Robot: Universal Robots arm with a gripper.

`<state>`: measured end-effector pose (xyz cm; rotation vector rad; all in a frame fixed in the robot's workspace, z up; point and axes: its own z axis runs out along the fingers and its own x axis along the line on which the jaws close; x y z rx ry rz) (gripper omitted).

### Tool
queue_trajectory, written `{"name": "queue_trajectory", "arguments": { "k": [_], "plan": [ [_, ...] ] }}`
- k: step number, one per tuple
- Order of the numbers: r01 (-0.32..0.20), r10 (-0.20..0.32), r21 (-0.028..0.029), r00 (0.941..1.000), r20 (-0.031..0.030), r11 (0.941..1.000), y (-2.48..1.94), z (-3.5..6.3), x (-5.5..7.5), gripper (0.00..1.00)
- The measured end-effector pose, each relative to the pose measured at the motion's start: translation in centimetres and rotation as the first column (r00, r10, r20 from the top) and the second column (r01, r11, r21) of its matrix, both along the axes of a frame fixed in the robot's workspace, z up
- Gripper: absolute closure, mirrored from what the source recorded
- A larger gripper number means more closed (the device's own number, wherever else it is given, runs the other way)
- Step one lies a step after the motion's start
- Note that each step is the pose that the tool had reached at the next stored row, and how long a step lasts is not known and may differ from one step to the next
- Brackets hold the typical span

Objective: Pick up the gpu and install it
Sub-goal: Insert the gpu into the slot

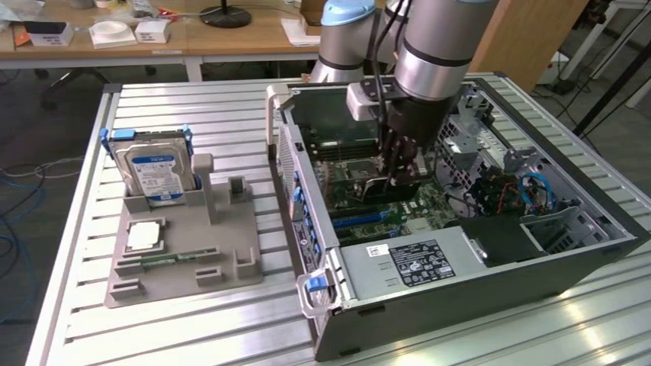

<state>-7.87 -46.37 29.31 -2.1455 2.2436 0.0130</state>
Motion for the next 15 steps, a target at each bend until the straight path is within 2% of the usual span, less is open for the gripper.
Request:
{"name": "queue_trajectory", "arguments": {
  "k": [4,15],
  "plan": [
    [0.0,0.0,0.0003,1.0,0.0001,1.0,-0.14,-0.44,-0.3,0.74],
    [0.0,0.0,0.0,1.0,0.0001,1.0,-0.15,-1.15,-1.1,0.74]
  ]
}}
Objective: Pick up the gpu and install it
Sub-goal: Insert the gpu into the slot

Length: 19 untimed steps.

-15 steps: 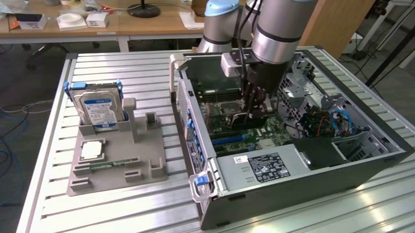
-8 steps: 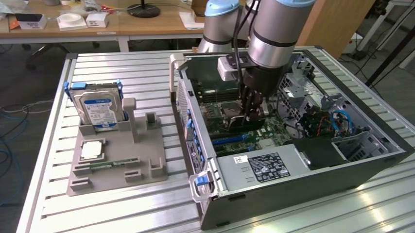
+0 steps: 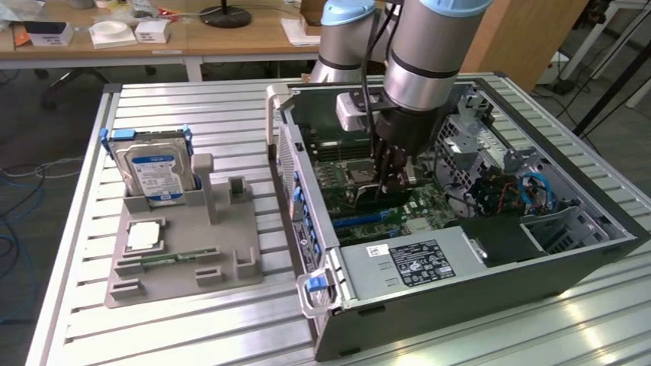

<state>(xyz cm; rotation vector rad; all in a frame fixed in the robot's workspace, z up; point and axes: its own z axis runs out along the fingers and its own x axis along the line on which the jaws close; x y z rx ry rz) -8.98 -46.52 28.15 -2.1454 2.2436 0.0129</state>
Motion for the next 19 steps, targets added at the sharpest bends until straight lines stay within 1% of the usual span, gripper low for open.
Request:
{"name": "queue_trajectory", "arguments": {
  "k": [8,19],
  "plan": [
    [0.0,0.0,0.0001,1.0,0.0,1.0,0.0,-0.09,-0.01,0.74],
    [0.0,0.0,0.0,1.0,0.0,1.0,0.0,-0.93,-0.05,0.74]
  ]
}}
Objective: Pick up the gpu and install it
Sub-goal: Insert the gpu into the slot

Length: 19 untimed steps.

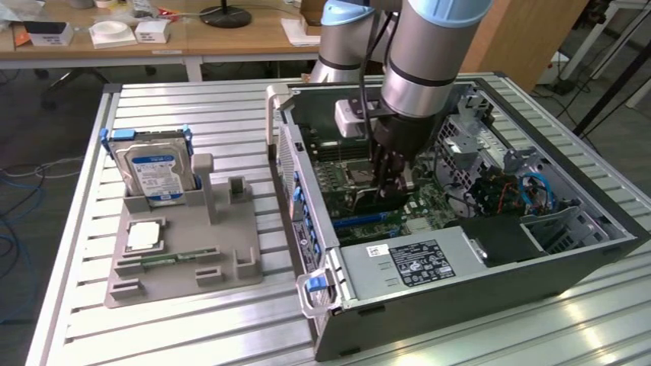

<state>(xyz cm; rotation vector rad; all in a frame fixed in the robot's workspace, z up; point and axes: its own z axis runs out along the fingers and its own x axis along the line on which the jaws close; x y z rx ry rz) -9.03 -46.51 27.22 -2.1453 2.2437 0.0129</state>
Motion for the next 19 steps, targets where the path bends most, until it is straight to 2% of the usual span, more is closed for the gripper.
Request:
{"name": "queue_trajectory", "arguments": {
  "k": [19],
  "plan": [
    [0.0,0.0,0.0,1.0,0.0,1.0,0.0,-0.89,0.14,0.74]
  ]
}}
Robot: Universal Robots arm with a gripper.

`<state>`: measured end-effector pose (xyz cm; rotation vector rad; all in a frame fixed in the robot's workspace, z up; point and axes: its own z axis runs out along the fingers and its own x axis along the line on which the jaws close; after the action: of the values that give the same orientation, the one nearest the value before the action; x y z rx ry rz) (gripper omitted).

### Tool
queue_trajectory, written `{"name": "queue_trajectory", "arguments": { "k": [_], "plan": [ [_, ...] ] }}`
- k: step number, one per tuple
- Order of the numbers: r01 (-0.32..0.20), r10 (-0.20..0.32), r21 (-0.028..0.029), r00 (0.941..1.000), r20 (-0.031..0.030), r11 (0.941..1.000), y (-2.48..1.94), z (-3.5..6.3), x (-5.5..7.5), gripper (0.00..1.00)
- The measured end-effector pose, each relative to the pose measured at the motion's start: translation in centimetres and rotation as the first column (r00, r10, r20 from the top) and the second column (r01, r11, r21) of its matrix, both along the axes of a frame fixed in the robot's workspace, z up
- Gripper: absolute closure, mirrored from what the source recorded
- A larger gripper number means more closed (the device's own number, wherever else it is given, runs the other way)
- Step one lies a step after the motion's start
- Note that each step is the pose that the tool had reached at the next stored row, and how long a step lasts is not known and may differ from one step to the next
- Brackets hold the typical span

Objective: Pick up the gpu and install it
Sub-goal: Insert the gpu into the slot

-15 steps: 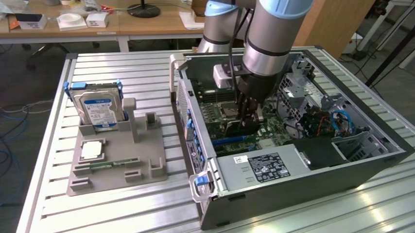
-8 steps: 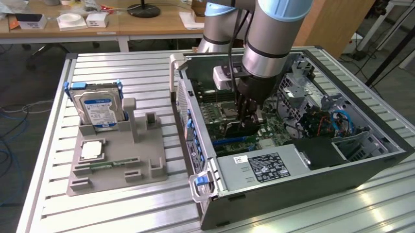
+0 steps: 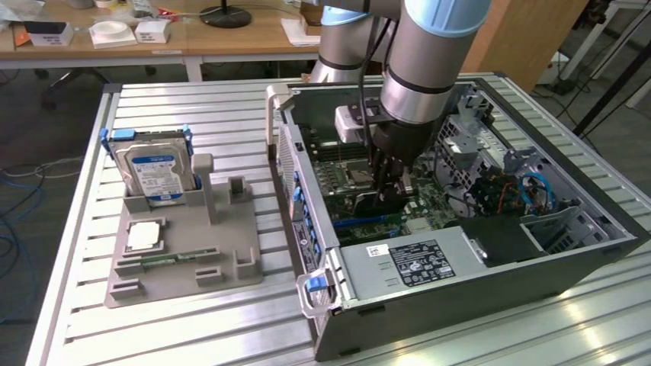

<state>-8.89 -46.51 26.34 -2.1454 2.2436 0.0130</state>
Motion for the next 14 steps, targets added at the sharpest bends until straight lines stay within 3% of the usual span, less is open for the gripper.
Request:
{"name": "queue_trajectory", "arguments": {
  "k": [14],
  "plan": [
    [0.0,0.0,-0.0002,1.0,-0.0001,1.0,0.0,-0.67,-0.25,0.74]
  ]
}}
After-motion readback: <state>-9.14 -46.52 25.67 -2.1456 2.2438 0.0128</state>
